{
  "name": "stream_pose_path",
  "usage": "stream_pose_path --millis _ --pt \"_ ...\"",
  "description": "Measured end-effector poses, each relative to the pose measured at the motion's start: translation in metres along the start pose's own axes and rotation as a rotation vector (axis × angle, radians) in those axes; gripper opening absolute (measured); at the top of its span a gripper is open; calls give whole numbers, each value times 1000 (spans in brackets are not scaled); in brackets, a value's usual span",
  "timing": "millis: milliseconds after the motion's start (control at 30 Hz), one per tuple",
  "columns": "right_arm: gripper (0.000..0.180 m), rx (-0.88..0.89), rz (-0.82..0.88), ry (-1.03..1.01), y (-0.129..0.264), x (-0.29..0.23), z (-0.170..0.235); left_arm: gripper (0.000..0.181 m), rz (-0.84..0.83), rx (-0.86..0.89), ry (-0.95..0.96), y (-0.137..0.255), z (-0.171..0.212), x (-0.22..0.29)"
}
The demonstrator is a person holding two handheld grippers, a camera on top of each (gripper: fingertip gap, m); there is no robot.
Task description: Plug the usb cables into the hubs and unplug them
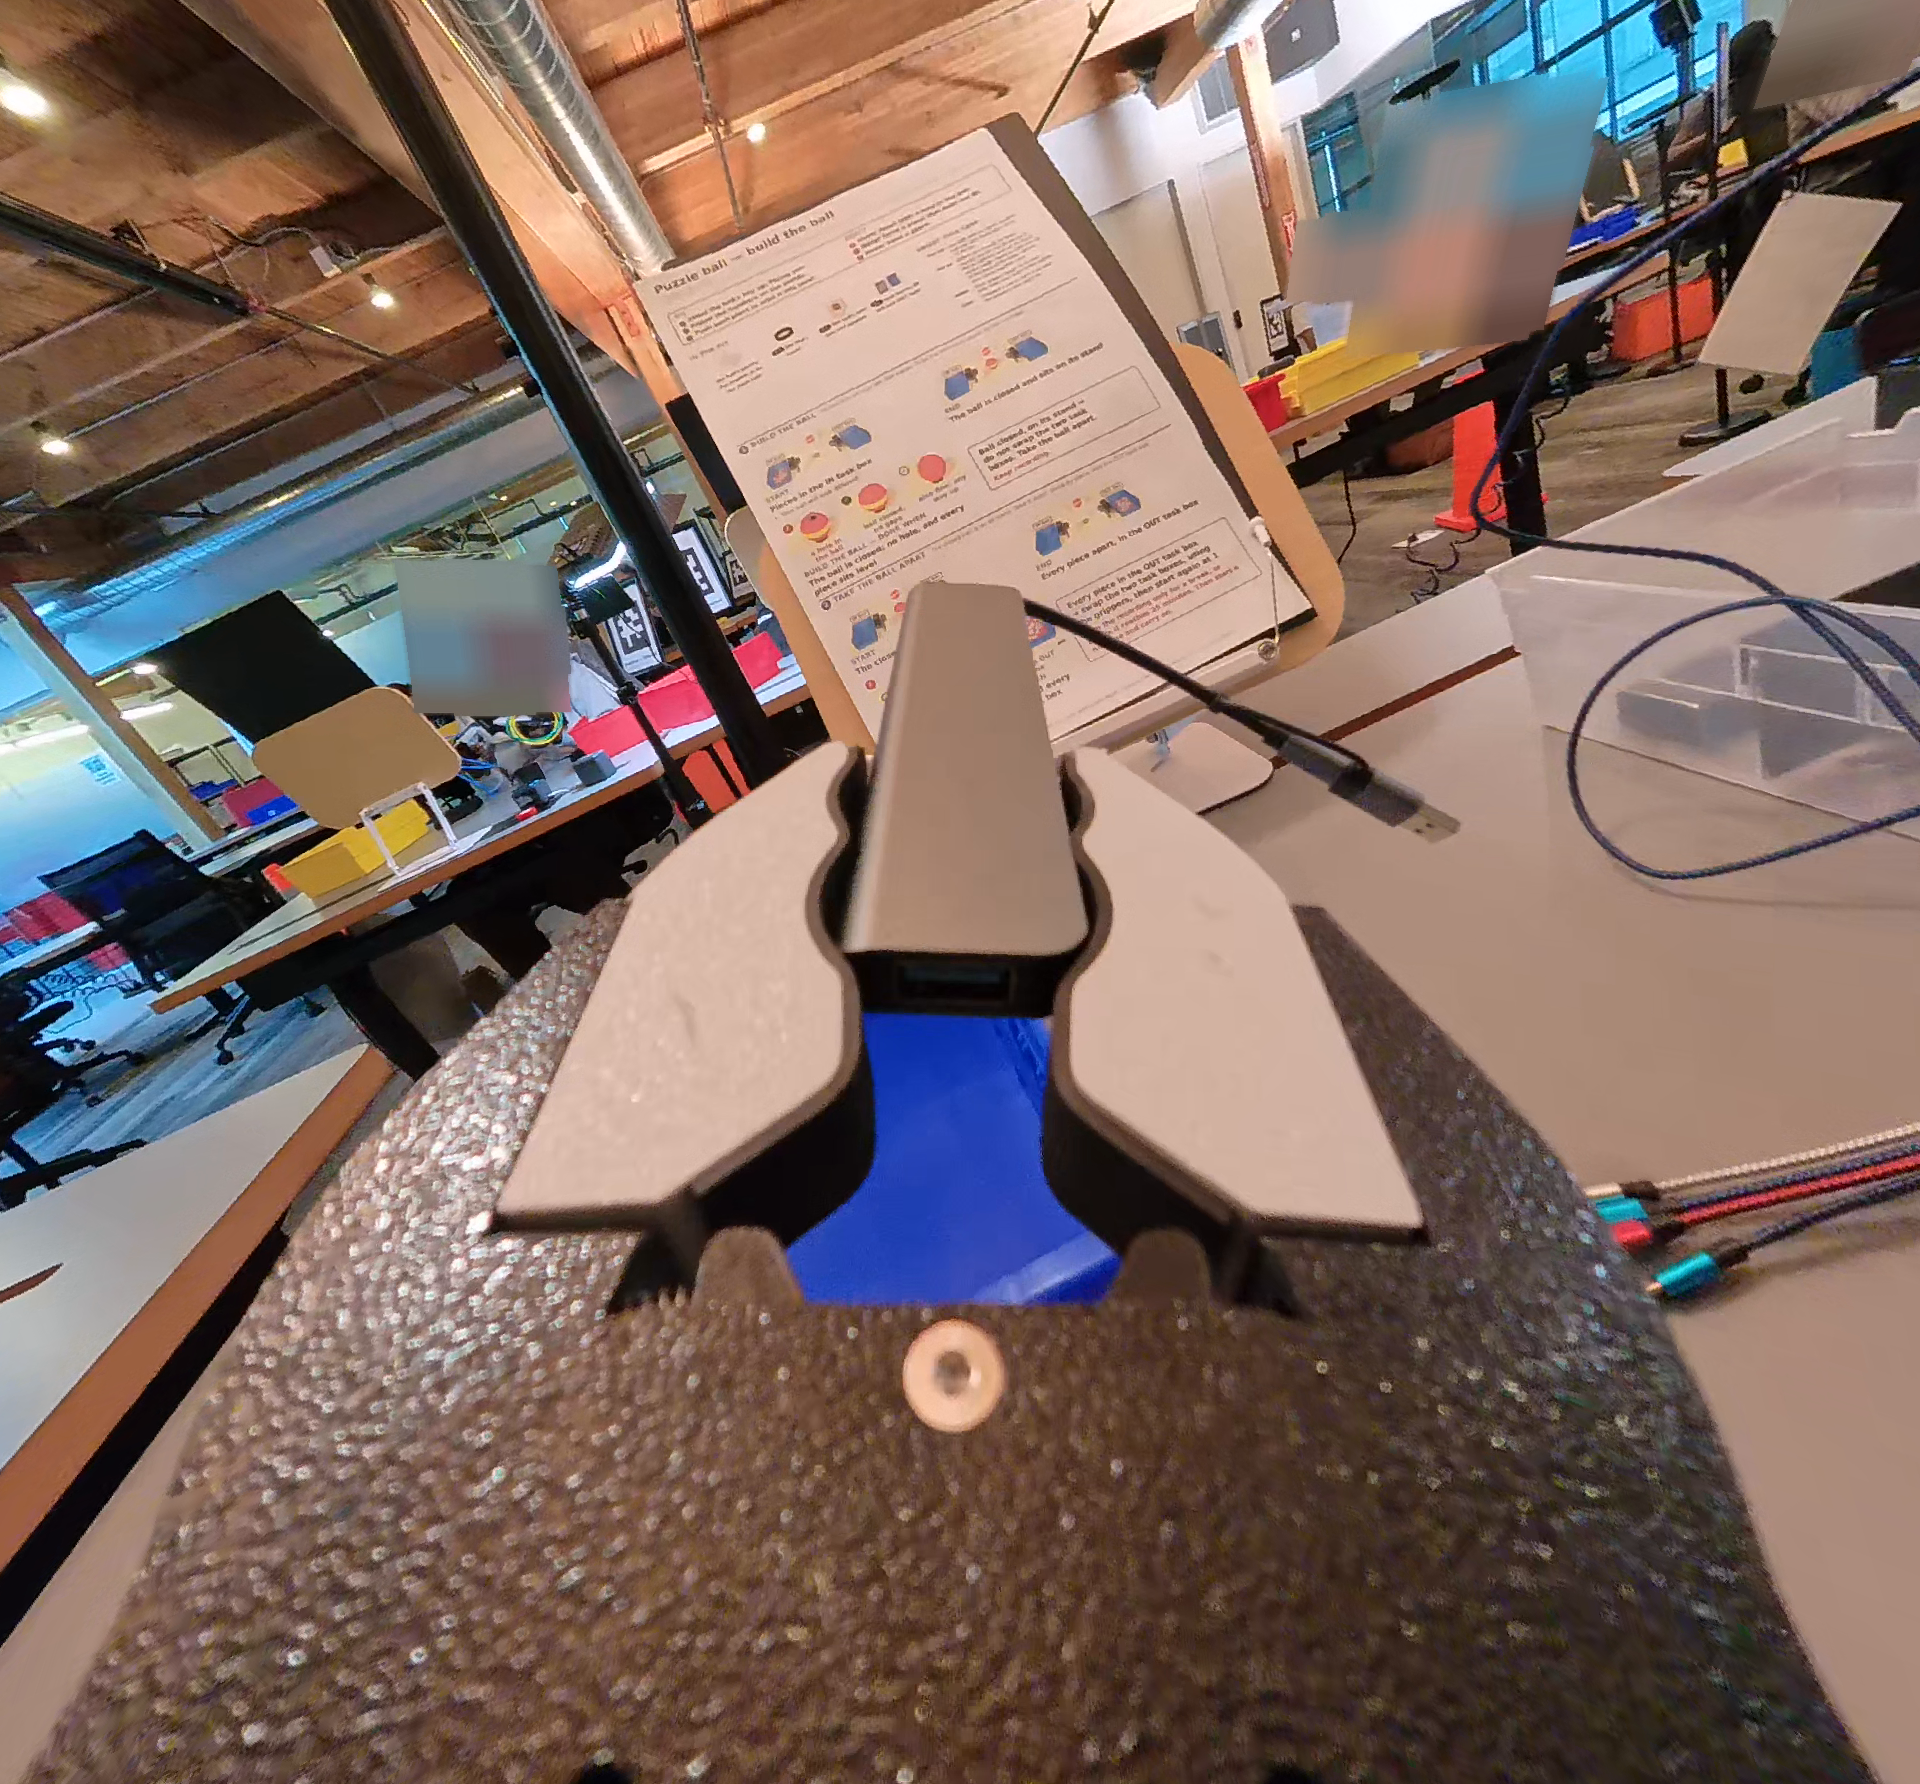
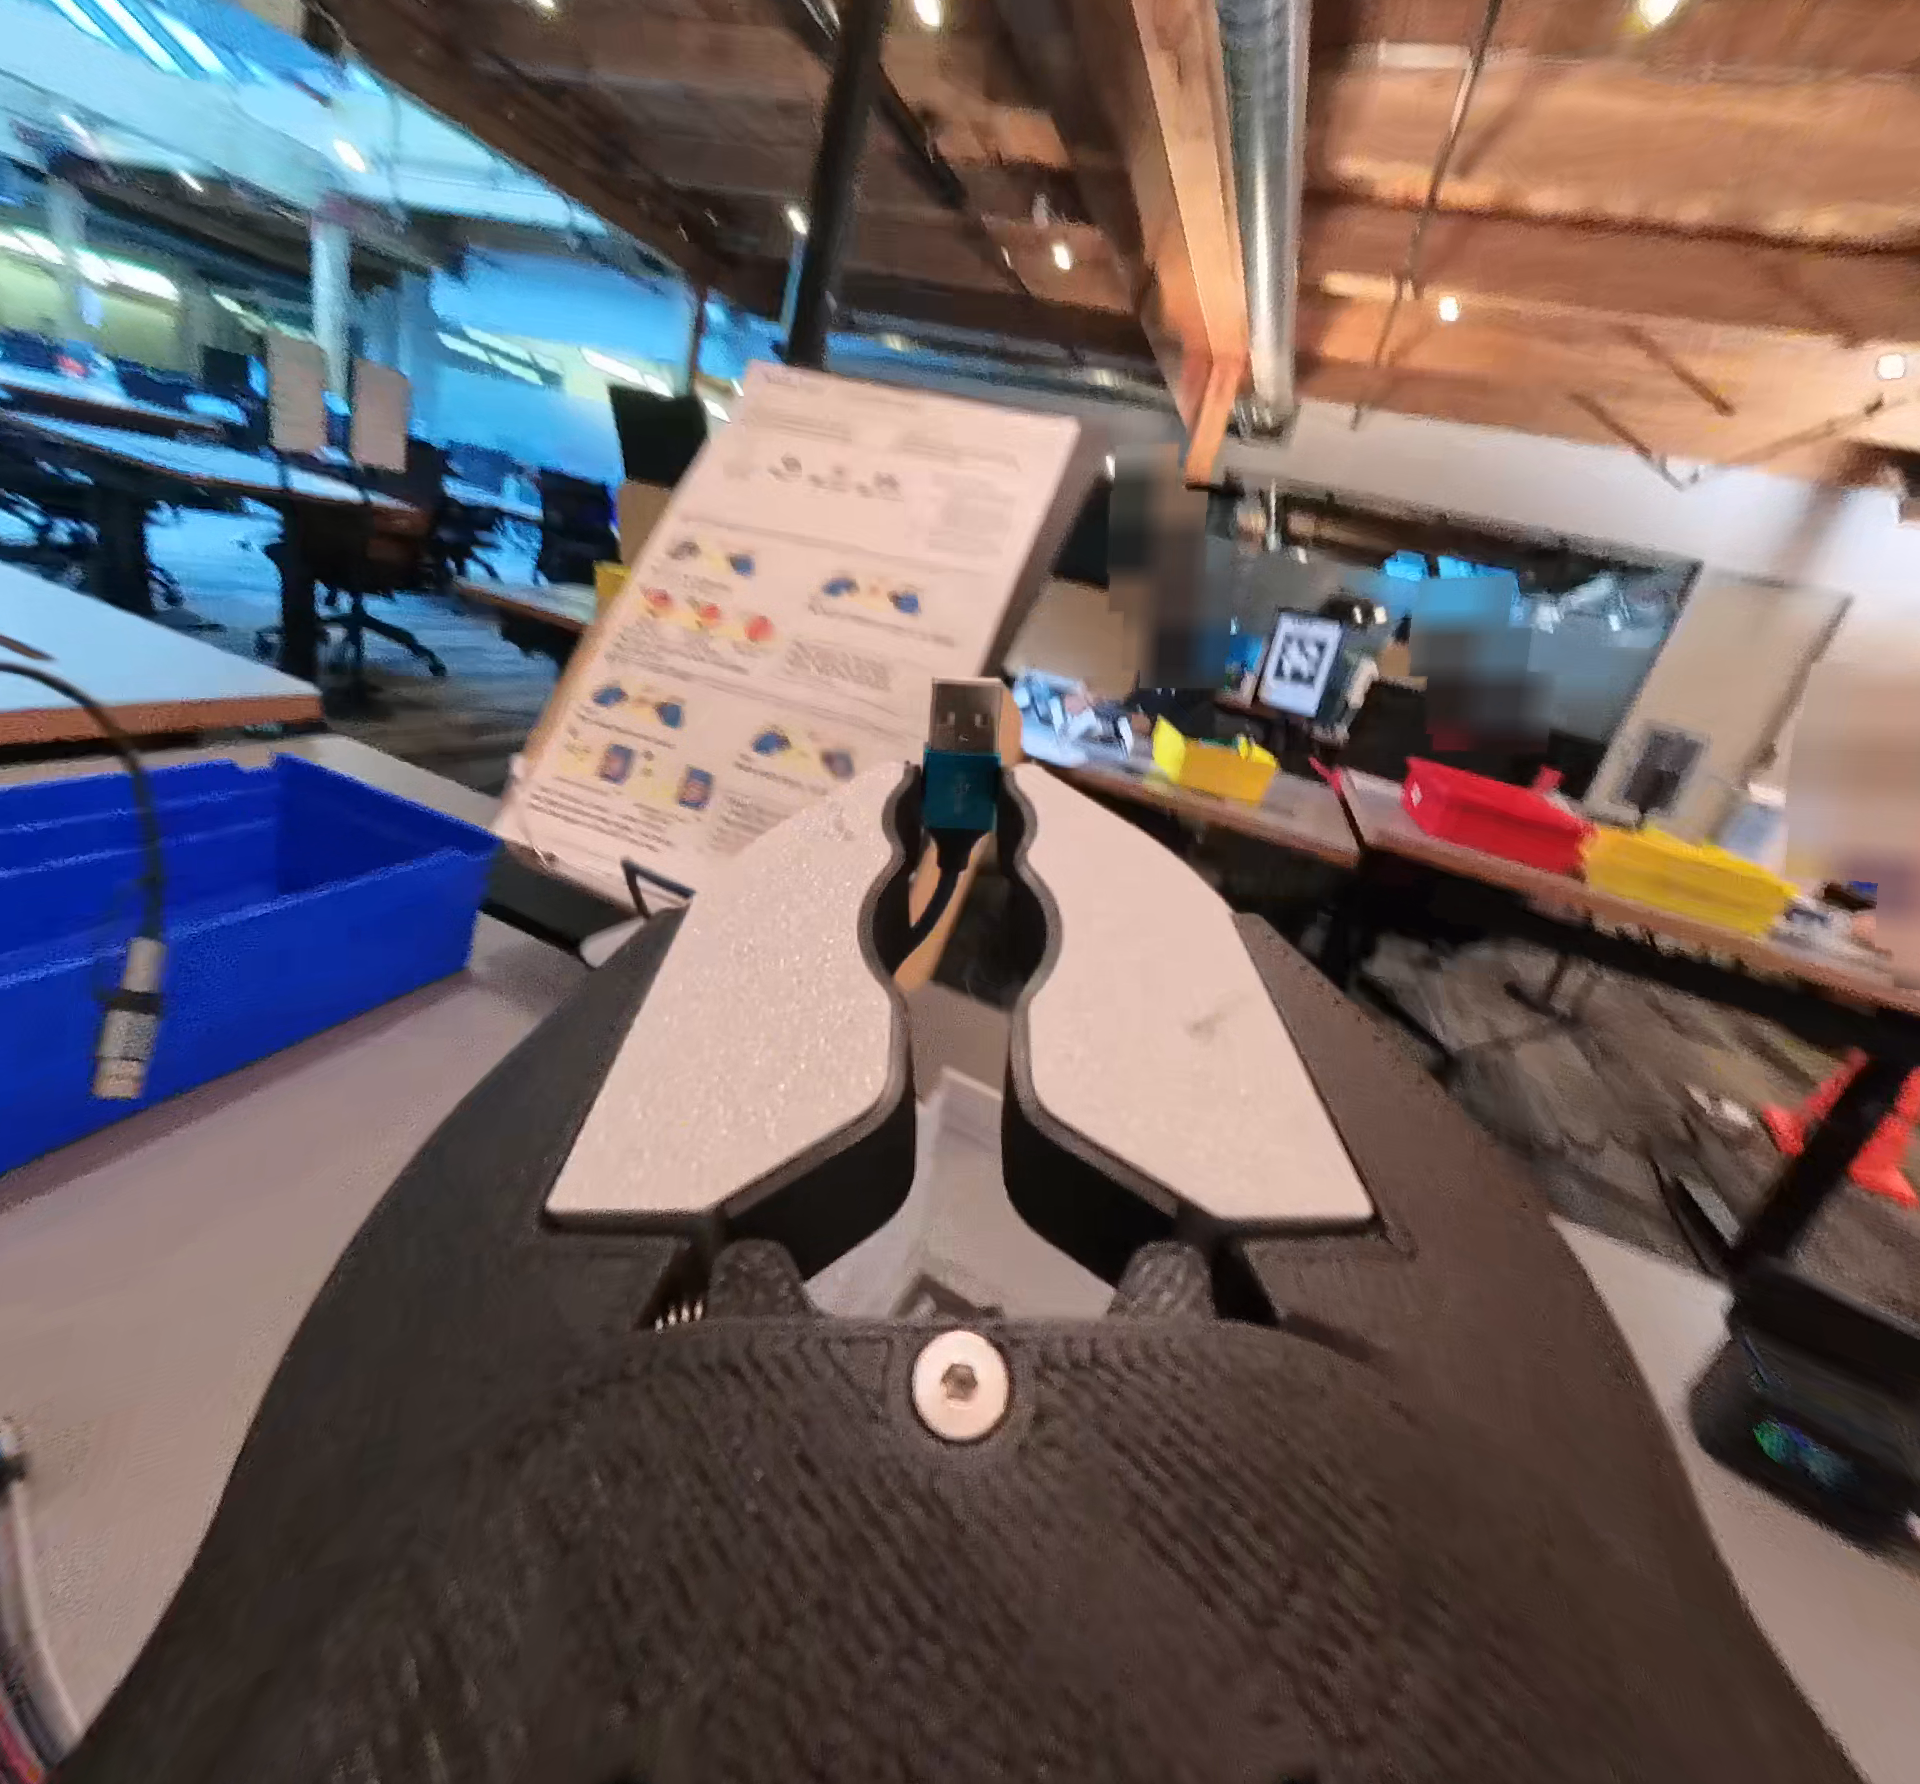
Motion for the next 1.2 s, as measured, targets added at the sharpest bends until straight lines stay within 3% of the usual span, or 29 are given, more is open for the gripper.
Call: stream_pose_path --millis 133,300,400,567,633,767,900,967,1100,1200 --pt "14 -177 126 17 -6 32 43 34 11 -6 12 -1 2 -1" --pt "15 -543 46 71 12 29 119 34 26 -21 27 -2 8 -1" --pt "15 -619 68 191 33 34 139 34 31 -25 33 -3 10 -1" --pt "21 -948 -84 231 65 37 181 34 56 -28 44 -6 12 4" --pt "25 -984 -125 243 71 37 182 34 64 -28 36 -7 11 6" --pt "68 -860 -123 284 64 34 144 34 74 -29 32 -8 10 10" --pt "77 -614 -518 456 55 -44 89 34 93 -30 44 -9 10 14" --pt "78 -599 -711 586 56 -96 82 34 104 -35 42 -11 11 17" --pt "74 -735 -951 849 52 -167 114 34 131 -39 39 -11 12 21" --pt "66 -911 -1056 921 43 -190 155 34 145 -41 39 -11 13 22"
Point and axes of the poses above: each gripper's, where its closed fingertips meet, y back along the fingers, z out of its underside, x = y × z across the jaws, the point moved 6 cm from there along y, back along the fingers, and after that the axes turned 3 degrees about z, right-handed, at the moved point
